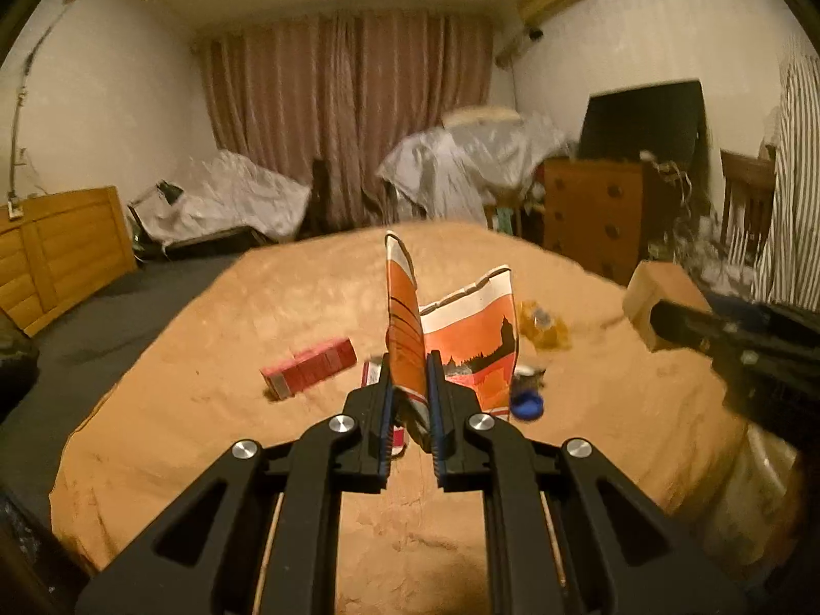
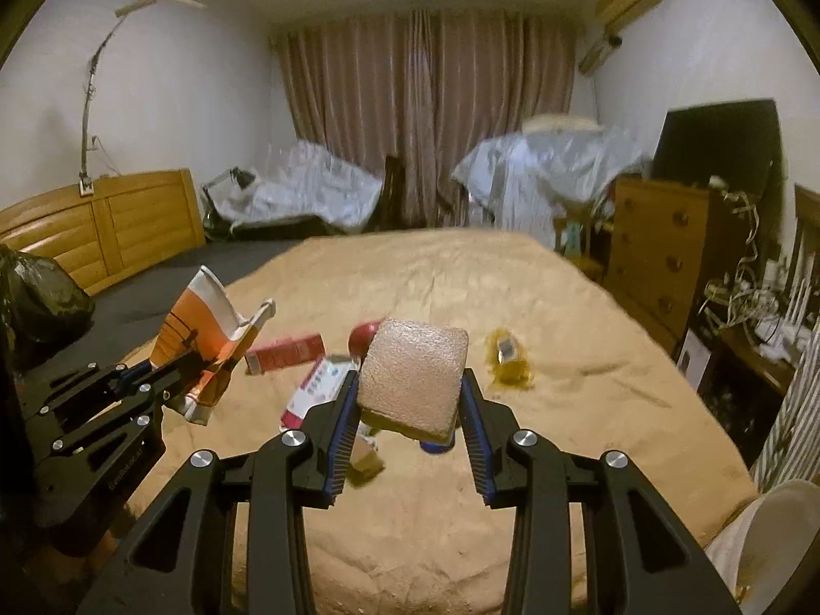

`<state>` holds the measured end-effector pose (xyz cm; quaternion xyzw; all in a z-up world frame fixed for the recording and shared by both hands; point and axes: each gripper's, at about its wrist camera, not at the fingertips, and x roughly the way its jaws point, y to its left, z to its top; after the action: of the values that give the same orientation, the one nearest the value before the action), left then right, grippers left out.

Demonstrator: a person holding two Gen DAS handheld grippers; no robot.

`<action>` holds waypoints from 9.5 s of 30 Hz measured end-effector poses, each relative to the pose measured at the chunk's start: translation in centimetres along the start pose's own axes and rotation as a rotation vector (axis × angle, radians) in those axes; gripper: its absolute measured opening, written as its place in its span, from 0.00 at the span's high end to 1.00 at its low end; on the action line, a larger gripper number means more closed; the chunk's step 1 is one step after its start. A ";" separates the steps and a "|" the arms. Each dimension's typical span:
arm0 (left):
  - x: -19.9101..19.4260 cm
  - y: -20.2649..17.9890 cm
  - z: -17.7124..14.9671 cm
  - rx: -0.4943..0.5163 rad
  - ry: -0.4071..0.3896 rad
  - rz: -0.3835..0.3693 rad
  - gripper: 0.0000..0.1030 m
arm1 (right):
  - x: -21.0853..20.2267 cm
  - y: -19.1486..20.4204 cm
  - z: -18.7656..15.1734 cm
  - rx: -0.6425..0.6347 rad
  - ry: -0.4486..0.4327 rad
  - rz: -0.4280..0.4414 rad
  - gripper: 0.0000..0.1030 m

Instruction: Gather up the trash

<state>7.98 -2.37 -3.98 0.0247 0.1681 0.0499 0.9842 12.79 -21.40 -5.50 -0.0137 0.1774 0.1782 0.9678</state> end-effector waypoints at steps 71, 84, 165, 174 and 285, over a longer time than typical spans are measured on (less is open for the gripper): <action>1.6 -37.8 2.0 0.483 0.443 -0.780 0.90 | -19.8 -43.6 -7.6 0.389 0.588 -0.282 0.61; 4.7 -42.5 0.3 0.604 0.633 -0.819 0.89 | -17.8 -43.4 -10.2 0.401 0.707 -0.224 0.61; 24.3 8.1 -6.8 -0.034 0.587 -0.174 0.52 | 14.9 -0.1 -7.5 -0.219 0.436 0.325 0.34; 22.8 9.3 -8.1 -0.039 0.588 -0.155 0.52 | 22.7 3.5 -7.2 -0.272 0.499 0.341 0.50; -1.8 -27.8 4.0 0.182 0.094 -0.572 0.52 | -23.6 -29.5 -3.2 0.196 0.062 -0.501 0.72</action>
<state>10.09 -30.33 -1.44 0.0622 0.2173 -0.2436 0.9432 1.41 -57.37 -1.32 0.0312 0.2146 -0.0855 0.9724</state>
